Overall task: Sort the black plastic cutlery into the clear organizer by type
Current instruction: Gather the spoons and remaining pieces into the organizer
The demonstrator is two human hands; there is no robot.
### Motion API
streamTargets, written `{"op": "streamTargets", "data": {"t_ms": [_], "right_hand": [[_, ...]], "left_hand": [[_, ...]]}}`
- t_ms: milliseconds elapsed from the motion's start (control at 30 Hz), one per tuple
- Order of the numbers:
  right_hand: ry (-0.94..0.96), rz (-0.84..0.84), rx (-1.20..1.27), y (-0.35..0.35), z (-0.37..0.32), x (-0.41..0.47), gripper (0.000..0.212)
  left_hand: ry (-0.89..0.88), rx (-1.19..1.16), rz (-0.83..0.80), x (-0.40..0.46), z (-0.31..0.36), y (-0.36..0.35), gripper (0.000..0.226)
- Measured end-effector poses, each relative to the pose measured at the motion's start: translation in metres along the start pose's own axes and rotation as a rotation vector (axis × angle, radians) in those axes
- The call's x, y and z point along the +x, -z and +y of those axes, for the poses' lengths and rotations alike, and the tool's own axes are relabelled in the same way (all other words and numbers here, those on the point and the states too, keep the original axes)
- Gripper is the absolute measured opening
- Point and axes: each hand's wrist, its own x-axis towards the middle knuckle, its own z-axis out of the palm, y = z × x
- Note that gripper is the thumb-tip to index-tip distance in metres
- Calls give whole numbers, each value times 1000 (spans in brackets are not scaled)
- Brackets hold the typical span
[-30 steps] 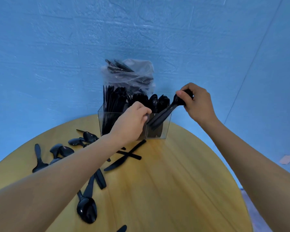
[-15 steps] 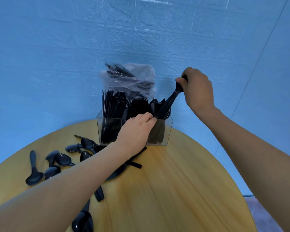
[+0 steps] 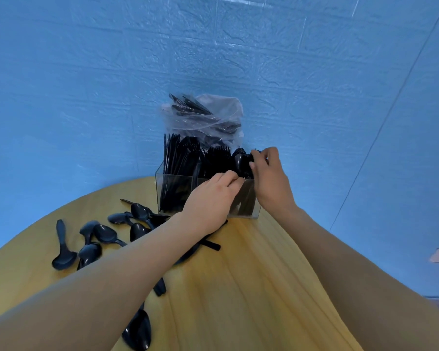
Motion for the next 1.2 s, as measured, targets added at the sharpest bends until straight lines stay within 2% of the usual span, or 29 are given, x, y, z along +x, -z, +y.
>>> {"op": "streamTargets", "data": {"t_ms": [133,267,333,400,533,600,667,833,900,1000,1200], "right_hand": [[157,87,-218,7,-1,-8,37],[102,234,6,0,-23,-48,33],[111,152,64,-12,-40,-69,25],[112,-24,18,-27,-53,-84,25],[27,-485,-132,-47,-71,-93,44],[-20,-623,-226,-50,-72,-96,49],[-19,-645,-260,-48,-67,-102,48],[-12,-545,-273,-28,-56,-118,43],[-56,-508,-284,-21,-54,-124,35],[-134,-540,-324,-13,-52,-131,28],[-122,-594,-418,-1,-46,-141,40]], "left_hand": [[-23,-18,-55,-5,-1,7,62],[22,-139,-26,-30,-7,22,51],[128,-222,13,-55,-14,31,41],[245,-292,23,-83,-23,39,34],[406,-346,-14,-137,-41,49,28],[467,-369,-22,-158,-46,53,27],[494,-371,-29,-173,-46,55,26],[514,-404,-28,-184,-35,55,26],[498,-417,-32,-180,-27,54,27],[440,-413,-51,-169,-15,49,27],[446,-384,-68,-136,-13,34,30]]}}
